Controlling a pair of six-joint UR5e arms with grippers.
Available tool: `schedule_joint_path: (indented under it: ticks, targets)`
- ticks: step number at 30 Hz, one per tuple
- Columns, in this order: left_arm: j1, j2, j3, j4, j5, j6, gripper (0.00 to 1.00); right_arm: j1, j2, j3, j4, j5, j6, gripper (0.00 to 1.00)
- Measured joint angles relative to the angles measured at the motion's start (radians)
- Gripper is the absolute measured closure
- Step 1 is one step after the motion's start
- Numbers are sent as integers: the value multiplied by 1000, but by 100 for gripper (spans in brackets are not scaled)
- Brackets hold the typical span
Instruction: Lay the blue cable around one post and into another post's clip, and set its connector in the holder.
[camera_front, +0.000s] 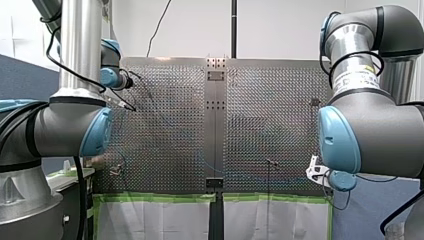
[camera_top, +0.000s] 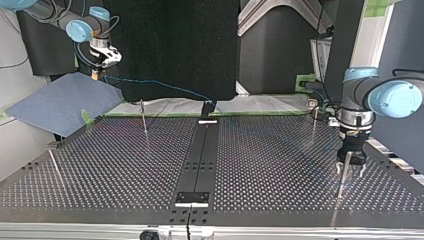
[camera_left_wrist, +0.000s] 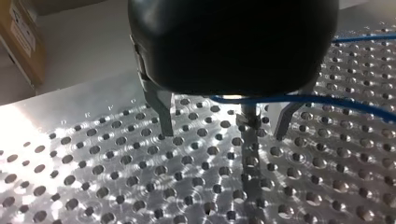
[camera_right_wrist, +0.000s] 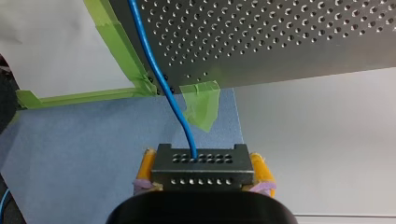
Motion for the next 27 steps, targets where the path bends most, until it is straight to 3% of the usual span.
schedule_joint_path:
  ticks: [27]
  targets:
    - [-8, 54, 0, -100, -50, 219, 0, 3, 0, 0, 4, 0, -2, 100]
